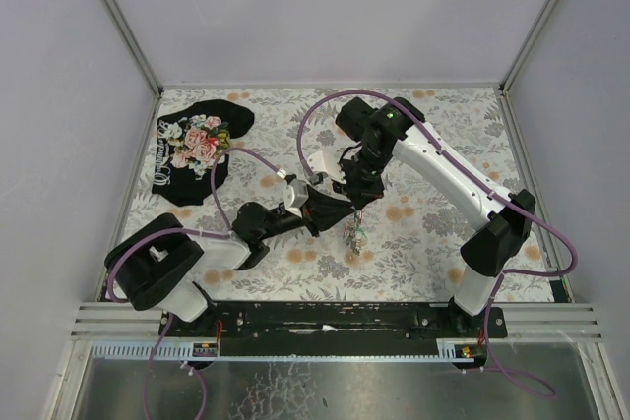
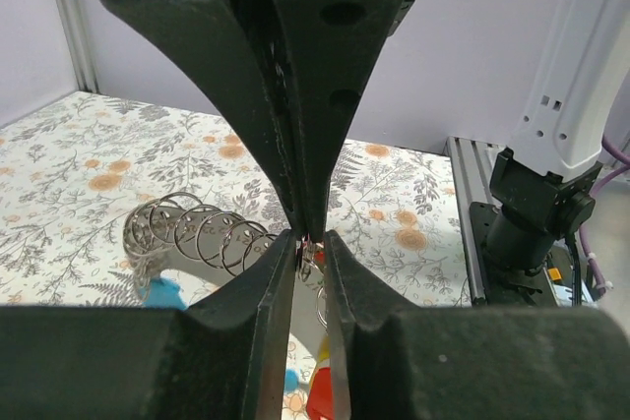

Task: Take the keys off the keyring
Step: Remove the key from the keyring.

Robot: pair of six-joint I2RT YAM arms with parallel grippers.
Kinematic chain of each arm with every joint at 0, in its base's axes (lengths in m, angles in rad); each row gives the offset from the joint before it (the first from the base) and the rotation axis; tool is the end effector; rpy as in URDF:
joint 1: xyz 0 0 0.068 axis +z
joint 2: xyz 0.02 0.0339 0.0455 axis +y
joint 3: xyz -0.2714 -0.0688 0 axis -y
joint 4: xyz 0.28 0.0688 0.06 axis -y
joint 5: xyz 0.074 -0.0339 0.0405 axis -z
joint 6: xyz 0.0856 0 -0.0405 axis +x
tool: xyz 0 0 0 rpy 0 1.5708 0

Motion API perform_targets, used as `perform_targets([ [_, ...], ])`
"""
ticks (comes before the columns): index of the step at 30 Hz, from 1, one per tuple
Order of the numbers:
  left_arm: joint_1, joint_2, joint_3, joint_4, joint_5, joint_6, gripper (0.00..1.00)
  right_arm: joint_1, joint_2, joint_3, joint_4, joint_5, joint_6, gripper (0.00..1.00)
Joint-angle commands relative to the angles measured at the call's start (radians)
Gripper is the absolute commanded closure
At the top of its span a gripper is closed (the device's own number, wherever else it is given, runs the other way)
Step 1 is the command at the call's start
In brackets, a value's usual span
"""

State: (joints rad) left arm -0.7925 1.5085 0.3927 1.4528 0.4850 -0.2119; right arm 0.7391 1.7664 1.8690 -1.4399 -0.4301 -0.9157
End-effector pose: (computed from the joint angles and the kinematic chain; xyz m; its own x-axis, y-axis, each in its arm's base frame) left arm 0.1972 -0.2569 0.2087 0.0295 -0.2949 -0.9551 0.9667 0.2514 -0.0478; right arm 0.2570 0.2825 0.3204 0.1040 -0.8804 -0.4626 -0.9866 -0.1500 0.0637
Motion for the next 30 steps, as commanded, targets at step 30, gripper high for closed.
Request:
perform_targets([
  [30,-0.002,-0.061,-0.016,0.037,0.003,-0.018,1.0,-0.018,-0.069,0.01,0.002,-0.146,0.011,0.61],
])
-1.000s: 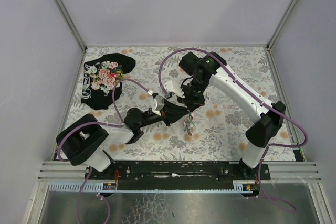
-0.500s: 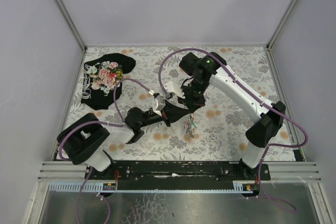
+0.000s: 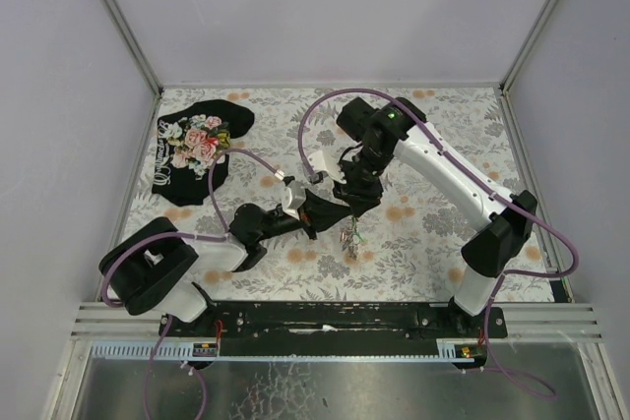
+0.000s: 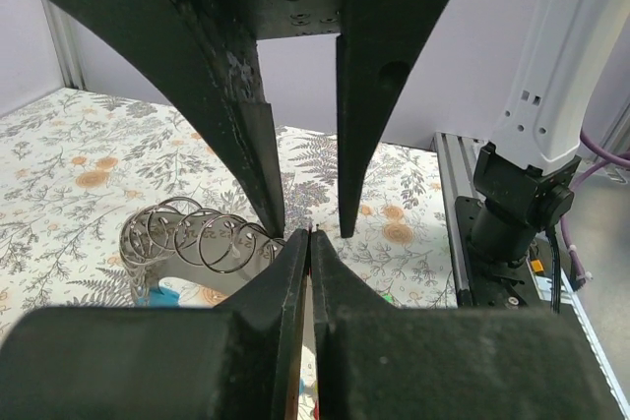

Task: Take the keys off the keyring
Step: Remove the key from the keyring.

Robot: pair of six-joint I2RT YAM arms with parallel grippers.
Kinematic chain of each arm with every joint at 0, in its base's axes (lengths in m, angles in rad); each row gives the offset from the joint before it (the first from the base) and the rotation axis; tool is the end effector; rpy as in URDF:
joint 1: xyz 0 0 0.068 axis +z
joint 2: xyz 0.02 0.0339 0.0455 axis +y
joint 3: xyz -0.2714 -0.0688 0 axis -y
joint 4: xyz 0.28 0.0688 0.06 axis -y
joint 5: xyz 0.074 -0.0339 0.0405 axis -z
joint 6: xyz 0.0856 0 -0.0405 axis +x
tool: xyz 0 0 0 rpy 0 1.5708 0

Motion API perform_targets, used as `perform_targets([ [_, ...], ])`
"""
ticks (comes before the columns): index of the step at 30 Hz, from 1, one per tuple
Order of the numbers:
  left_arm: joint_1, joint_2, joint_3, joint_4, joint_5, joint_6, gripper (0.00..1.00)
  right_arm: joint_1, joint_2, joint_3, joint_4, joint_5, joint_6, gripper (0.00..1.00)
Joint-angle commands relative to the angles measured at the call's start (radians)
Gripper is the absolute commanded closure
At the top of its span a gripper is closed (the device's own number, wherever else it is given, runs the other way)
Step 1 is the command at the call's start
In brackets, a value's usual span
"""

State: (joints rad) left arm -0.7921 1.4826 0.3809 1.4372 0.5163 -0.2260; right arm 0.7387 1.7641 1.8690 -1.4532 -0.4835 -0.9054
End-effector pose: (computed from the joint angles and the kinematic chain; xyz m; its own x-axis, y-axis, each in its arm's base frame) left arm 0.1921 -0.2549 0.2101 0.0133 -0.2909 -0.9567 0.9742 0.2194 -0.0532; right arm 0.2522 0.2835 0.3227 0.0834 -0.8661 -0.4929 -0.9822 -0.1551 0.1063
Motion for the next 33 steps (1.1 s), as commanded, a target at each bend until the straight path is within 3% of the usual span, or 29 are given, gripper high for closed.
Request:
perform_targets([
  [1,0.001,-0.036,-0.006,0.062,-0.031,-0.015,1.0,-0.031,-0.076,0.005,0.023,-0.12,0.0,0.59],
  [7,0.035,-0.044,-0.034,0.166,-0.054,-0.107,1.0,-0.163,-0.13,-0.049,0.054,-0.365,-0.034,0.56],
  [14,0.038,-0.167,-0.039,0.167,-0.139,-0.132,1.0,-0.184,-0.181,-0.123,0.181,-0.515,0.033,0.55],
  [22,0.042,-0.296,-0.05,0.168,-0.297,-0.185,1.0,-0.204,-0.229,-0.127,0.54,-0.681,0.33,0.55],
  [26,0.055,-0.362,-0.06,0.167,-0.358,-0.22,1.0,-0.228,-0.207,-0.065,0.548,-0.78,0.367,0.55],
  [33,0.059,-0.369,-0.024,0.166,-0.34,-0.276,1.0,-0.229,-0.223,-0.126,0.658,-0.843,0.474,0.57],
])
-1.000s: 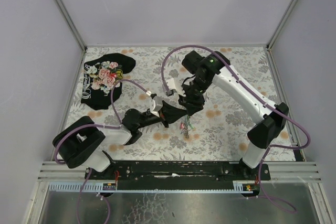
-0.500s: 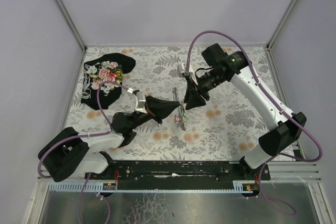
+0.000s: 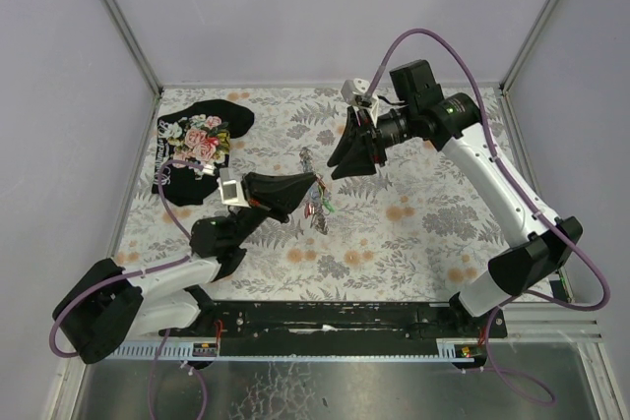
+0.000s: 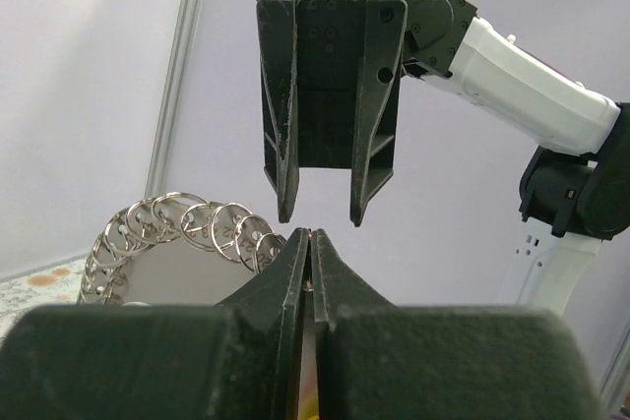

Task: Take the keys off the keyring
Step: Remove the key from the keyring.

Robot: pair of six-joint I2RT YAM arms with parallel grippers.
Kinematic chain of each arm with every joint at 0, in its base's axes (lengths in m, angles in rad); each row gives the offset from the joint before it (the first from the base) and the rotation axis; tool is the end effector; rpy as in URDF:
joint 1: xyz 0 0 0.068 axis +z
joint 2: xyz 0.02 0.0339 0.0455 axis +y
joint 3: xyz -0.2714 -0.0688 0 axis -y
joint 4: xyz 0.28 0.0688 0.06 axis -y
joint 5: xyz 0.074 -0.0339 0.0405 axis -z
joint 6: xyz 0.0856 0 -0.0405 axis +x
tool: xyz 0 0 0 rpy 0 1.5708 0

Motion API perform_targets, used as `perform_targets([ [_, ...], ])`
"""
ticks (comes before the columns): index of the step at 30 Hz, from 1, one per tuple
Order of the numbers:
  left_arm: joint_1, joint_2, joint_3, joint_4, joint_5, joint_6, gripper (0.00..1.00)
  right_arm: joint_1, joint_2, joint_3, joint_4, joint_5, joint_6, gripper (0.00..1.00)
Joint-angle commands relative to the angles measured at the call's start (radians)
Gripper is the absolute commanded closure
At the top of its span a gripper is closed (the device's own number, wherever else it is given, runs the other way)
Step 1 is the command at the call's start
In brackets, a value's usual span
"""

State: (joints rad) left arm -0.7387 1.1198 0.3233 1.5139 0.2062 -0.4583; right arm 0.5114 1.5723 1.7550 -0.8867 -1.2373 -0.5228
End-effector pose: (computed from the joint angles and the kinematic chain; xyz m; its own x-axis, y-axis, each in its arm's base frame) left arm 0.1799 -0.1875 0.3033 0.0939 -0.6712 -0.7353 0.9084 0.3600 -0.2127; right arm 0.2766 0.2480 0.4287 -0.0954 -0.2410 -0.9658 -0.9649 -0.2162 0.1493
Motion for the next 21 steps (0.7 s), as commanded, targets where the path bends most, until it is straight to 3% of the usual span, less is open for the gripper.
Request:
perform_targets([
  [1,0.003,-0.003,0.039,0.089,-0.023,-0.048,1.0,-0.001,-0.031,-0.017,0.109,-0.093,0.106,0.57],
  [15,0.006,0.005,0.051,0.089,-0.021,-0.066,1.0,0.061,-0.026,-0.123,0.256,-0.06,0.201,0.59],
  [21,0.005,0.003,0.051,0.088,-0.026,-0.068,1.0,0.065,-0.031,-0.126,0.257,-0.058,0.196,0.73],
])
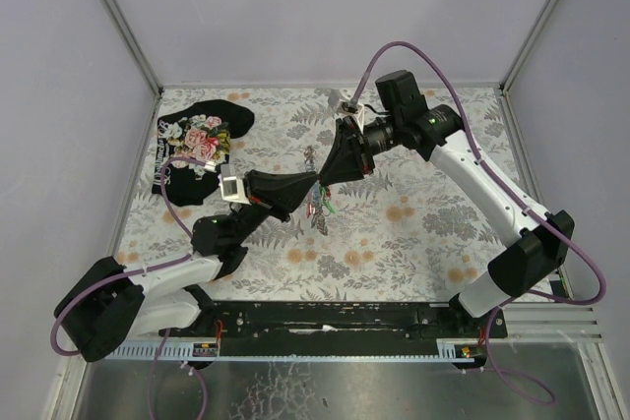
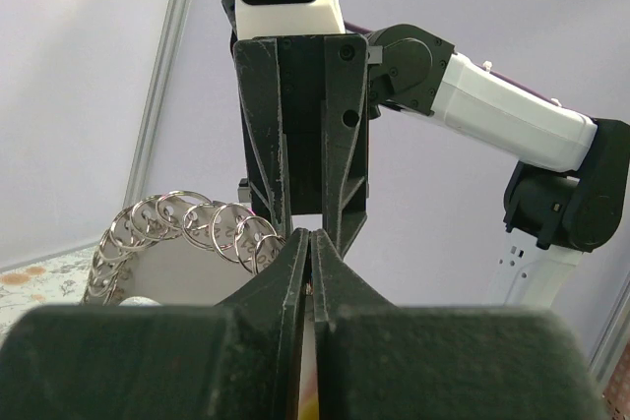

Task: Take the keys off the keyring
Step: Remove the key from the keyring.

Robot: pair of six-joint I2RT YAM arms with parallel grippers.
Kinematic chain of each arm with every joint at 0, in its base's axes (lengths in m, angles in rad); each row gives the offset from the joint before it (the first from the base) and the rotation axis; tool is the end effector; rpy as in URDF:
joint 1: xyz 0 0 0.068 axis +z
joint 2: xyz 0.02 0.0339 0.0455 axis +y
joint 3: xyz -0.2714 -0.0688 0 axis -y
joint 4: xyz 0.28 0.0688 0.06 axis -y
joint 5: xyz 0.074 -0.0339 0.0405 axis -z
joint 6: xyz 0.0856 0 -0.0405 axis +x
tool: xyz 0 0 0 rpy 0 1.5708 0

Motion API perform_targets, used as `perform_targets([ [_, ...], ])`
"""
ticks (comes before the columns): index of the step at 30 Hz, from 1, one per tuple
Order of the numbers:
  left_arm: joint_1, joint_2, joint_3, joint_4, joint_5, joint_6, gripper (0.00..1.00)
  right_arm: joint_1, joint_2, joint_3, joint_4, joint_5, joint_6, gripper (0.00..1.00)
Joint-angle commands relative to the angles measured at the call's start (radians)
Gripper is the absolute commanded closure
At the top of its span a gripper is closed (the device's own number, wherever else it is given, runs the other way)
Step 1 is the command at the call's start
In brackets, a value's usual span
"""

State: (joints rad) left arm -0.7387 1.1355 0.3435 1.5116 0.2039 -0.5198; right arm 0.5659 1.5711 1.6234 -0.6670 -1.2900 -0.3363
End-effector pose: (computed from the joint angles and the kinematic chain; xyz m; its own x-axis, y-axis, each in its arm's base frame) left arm 0.1832 -0.1903 0.3065 0.0395 -0.6939 -0.7190 0.9120 0.3190 -0.2577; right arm 0.2736 0.2712 0.4031 -0.1919 -0.2302 -0.9540 -0.9264 -0.2785 0.2535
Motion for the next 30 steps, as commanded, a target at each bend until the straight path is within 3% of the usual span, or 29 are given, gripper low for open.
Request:
perform_targets([
  [1,0.005,-0.012,0.031,0.091,-0.025,-0.006,1.0,0.011,-0.03,0.007,0.037,-0.005,0.003,0.76],
  [10,0.005,-0.006,0.031,0.078,-0.034,-0.008,1.0,0.011,-0.034,0.023,-0.023,0.008,-0.054,0.99],
  [15,0.007,-0.025,0.015,0.047,-0.055,-0.004,1.0,0.011,-0.029,0.078,-0.137,0.061,-0.155,1.0],
  [17,0.017,-0.052,0.012,-0.002,-0.049,0.0,0.88,0.011,-0.026,0.091,-0.192,0.1,-0.206,1.0],
  [22,0.061,-0.187,0.04,-0.242,0.08,0.094,0.74,0.012,-0.008,0.142,-0.376,0.245,-0.362,1.0],
  [25,0.076,-0.267,0.089,-0.522,0.172,0.207,0.68,0.017,0.008,0.187,-0.495,0.371,-0.454,1.0],
  [30,0.081,-0.271,0.17,-0.836,0.405,0.391,0.66,0.074,0.059,0.282,-0.685,0.665,-0.594,1.0],
])
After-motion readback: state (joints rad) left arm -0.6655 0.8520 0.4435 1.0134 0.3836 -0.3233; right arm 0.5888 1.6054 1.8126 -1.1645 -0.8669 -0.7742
